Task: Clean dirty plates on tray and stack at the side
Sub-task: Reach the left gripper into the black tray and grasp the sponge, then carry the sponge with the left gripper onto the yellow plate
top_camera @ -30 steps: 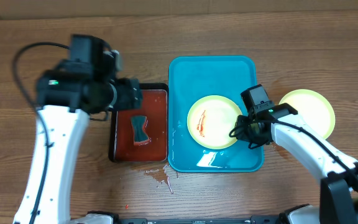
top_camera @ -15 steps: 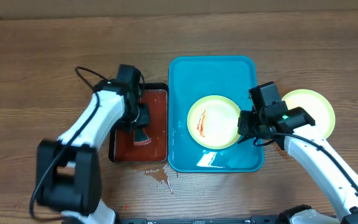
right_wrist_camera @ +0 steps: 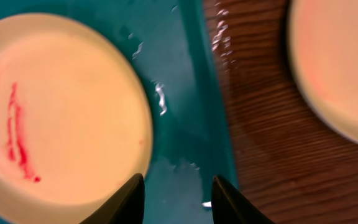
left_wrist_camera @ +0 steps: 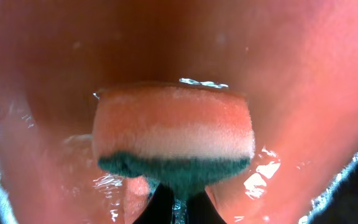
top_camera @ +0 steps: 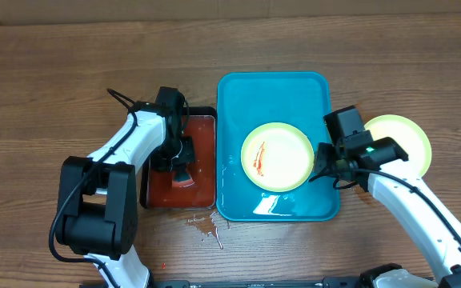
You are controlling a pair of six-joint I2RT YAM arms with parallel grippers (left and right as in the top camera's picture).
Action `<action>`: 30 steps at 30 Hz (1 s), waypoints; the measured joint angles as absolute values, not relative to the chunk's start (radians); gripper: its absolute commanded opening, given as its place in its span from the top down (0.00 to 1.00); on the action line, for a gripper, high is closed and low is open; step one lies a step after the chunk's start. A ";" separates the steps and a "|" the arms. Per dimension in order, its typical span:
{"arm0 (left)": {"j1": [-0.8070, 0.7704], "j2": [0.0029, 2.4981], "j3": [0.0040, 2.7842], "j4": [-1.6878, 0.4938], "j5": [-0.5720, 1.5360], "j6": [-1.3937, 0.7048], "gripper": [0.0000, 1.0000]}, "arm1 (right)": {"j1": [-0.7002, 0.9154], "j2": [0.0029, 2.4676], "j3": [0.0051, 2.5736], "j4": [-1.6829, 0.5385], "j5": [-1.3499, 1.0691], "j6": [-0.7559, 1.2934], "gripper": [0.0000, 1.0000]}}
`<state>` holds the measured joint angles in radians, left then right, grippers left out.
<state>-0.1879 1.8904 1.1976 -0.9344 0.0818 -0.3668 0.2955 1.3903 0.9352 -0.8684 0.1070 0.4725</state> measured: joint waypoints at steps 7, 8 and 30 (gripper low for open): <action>-0.188 1.826 1.271 -1.040 0.082 -0.332 0.96 | 0.225 1.390 0.935 -0.846 0.071 0.416 0.60; -0.188 1.810 1.290 -1.054 0.082 -0.325 0.96 | 0.225 1.391 0.935 -0.839 0.049 0.391 0.60; -0.188 1.681 1.447 -1.199 0.040 -0.231 0.96 | 0.229 1.700 0.935 -0.730 -0.121 0.299 0.83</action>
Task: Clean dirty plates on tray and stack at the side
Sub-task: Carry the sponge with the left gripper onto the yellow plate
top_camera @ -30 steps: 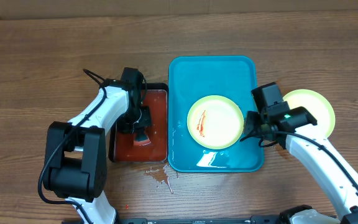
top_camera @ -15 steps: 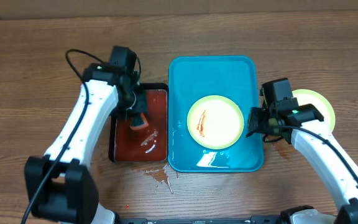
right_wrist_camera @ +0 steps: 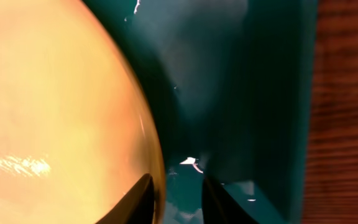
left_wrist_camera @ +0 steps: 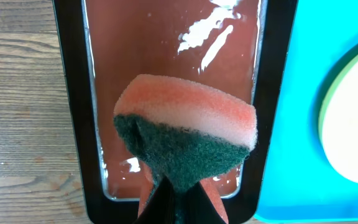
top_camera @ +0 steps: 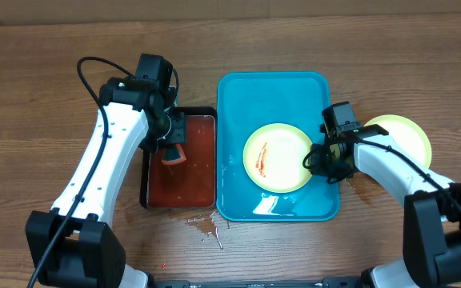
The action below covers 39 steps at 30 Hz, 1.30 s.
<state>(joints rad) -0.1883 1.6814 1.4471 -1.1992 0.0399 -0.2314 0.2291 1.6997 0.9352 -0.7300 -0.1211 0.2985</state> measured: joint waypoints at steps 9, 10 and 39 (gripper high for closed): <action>-0.188 1.681 1.448 -1.198 0.039 -0.214 0.96 | 0.284 1.707 0.940 -0.723 -0.165 0.309 0.96; -0.188 1.681 1.448 -1.198 0.040 -0.209 0.96 | 0.292 1.707 0.940 -0.719 -0.163 0.302 0.96; -0.339 1.681 1.447 -1.108 -0.032 -0.293 0.96 | 0.317 1.707 0.941 -0.692 -0.120 0.424 0.96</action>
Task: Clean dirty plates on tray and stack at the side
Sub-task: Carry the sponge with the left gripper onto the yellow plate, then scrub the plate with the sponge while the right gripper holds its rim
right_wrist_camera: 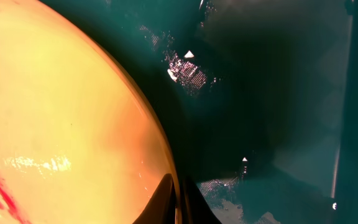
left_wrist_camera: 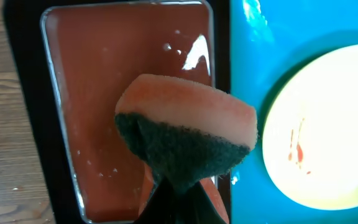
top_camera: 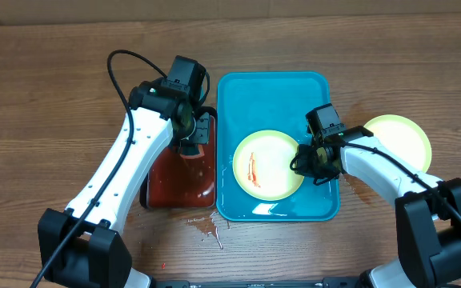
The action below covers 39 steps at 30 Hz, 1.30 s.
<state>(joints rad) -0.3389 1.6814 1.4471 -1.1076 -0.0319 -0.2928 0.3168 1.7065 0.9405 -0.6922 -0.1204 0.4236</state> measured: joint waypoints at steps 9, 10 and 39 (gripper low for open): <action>-0.341 1.709 1.446 -0.986 0.186 -0.327 0.96 | 0.317 1.707 0.941 -0.693 -0.120 0.425 0.96; -0.345 1.709 1.446 -0.950 0.234 -0.341 0.96 | 0.317 1.707 0.941 -0.693 -0.120 0.426 0.96; -0.587 2.027 1.466 -0.896 0.013 -0.409 0.96 | 0.317 1.707 0.941 -0.694 -0.120 0.426 0.96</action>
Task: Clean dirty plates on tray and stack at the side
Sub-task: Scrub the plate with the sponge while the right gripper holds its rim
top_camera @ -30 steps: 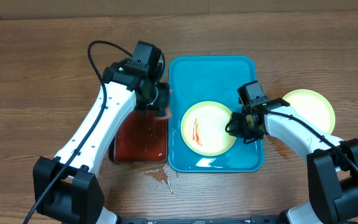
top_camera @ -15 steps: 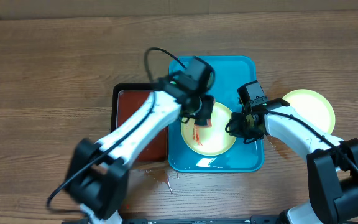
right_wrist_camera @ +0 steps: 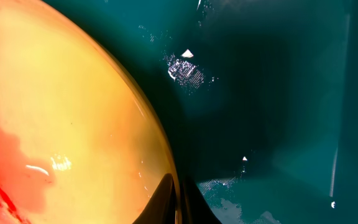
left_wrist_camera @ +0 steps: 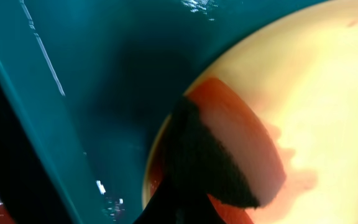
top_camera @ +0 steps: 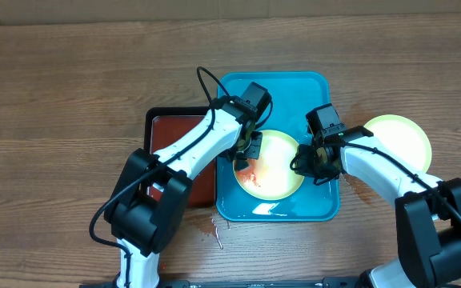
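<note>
The dirty yellow-green plate [top_camera: 277, 166] lies in the teal tray [top_camera: 274, 92], with a wet red smear [right_wrist_camera: 11, 171] on its left part. My left gripper [top_camera: 245, 154] is shut on the orange-and-green sponge [left_wrist_camera: 225, 155], which presses on the plate's left edge [left_wrist_camera: 316, 93]. My right gripper [right_wrist_camera: 179, 194] is shut on the plate's right rim [right_wrist_camera: 61, 106], one finger on each side of it. In the left wrist view the left gripper [left_wrist_camera: 178, 208] shows only as dark fingers under the sponge.
A clean yellow-green plate [top_camera: 402, 138] sits on the table right of the tray. A black tub of red water [top_camera: 181, 152] stands left of the tray. Drips of liquid [top_camera: 206, 226] mark the wood near the front. The tray floor [right_wrist_camera: 272, 93] is wet.
My left gripper with the sponge has moved from above the black tub to the plate's left edge. A red wet patch has spread on the plate. The right gripper still grips the rim.
First the sponge was dipped in the red water while my right gripper stood open beside the plate. Then the sponge was held above the tub and the right fingers straddled the rim. Then the right gripper was shut on the rim, and now the sponge rests on the plate.
</note>
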You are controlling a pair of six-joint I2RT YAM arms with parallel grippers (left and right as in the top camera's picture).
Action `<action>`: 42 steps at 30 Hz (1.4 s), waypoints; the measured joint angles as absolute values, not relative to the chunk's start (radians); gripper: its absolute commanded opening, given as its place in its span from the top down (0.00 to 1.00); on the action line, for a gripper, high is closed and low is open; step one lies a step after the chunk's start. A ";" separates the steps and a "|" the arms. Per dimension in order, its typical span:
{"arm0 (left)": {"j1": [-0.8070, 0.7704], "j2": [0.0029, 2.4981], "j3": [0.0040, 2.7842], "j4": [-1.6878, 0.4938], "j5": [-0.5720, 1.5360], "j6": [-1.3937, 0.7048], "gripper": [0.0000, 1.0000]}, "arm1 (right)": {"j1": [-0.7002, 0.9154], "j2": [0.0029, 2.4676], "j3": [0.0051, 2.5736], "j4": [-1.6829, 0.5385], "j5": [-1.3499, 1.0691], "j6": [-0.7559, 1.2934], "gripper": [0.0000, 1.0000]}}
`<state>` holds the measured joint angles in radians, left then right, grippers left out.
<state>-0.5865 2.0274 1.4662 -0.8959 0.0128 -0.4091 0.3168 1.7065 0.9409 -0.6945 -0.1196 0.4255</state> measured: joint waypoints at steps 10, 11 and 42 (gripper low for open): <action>-0.587 2.029 1.466 -0.746 0.304 -0.337 0.96 | 0.317 1.707 0.941 -0.694 -0.123 0.433 0.96; -0.587 2.030 1.466 -0.740 0.340 -0.337 0.96 | 0.317 1.707 0.941 -0.693 -0.123 0.433 0.96; -0.543 2.062 1.573 -0.926 0.056 -0.340 0.96 | 0.327 1.707 0.942 -0.697 -0.139 0.442 0.96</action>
<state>-0.5430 2.0624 1.5734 -0.9264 0.0563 -0.3405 0.3271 1.7065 0.9424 -0.6971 -0.1394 0.4419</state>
